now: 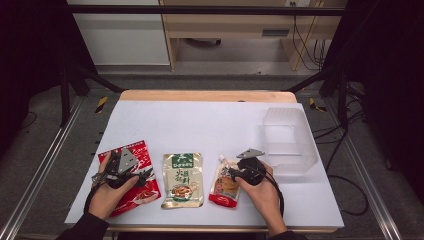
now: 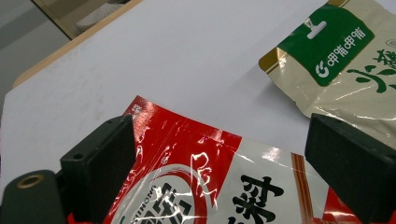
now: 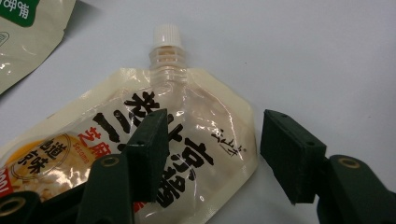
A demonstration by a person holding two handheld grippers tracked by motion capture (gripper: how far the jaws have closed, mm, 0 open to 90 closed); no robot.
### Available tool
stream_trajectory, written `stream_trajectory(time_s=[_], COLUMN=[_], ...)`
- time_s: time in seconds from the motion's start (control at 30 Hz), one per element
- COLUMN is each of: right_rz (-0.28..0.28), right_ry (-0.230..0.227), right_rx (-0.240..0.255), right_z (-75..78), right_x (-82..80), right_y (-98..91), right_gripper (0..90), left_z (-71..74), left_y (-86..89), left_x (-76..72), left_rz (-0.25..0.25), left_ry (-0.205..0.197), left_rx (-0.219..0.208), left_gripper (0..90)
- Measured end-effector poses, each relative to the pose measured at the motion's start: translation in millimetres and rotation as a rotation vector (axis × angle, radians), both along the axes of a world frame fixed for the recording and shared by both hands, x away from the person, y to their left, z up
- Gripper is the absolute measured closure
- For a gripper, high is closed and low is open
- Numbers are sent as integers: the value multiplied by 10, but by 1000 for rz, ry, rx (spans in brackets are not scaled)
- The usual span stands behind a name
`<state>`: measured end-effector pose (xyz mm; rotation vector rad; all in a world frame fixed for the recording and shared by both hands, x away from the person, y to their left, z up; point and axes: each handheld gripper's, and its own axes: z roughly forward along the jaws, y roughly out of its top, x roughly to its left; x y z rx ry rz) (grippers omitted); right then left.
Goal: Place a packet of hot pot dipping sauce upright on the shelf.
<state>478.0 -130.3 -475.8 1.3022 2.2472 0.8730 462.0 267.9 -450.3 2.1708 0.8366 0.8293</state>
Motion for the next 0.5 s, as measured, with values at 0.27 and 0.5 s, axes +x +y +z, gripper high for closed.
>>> stream_trajectory(time_s=[0.27,0.5], right_rz=[14,54], right_ry=[6,-9], right_rx=[16,-12], right_z=[-12,5], right_x=[-11,-47], right_y=[0,37], right_gripper=[529,726], left_z=[-1,-4], left_y=[-5,-9], left_x=[0,3], left_rz=[-4,-8], left_ry=[4,6], left_rx=[9,11], left_gripper=[85,86])
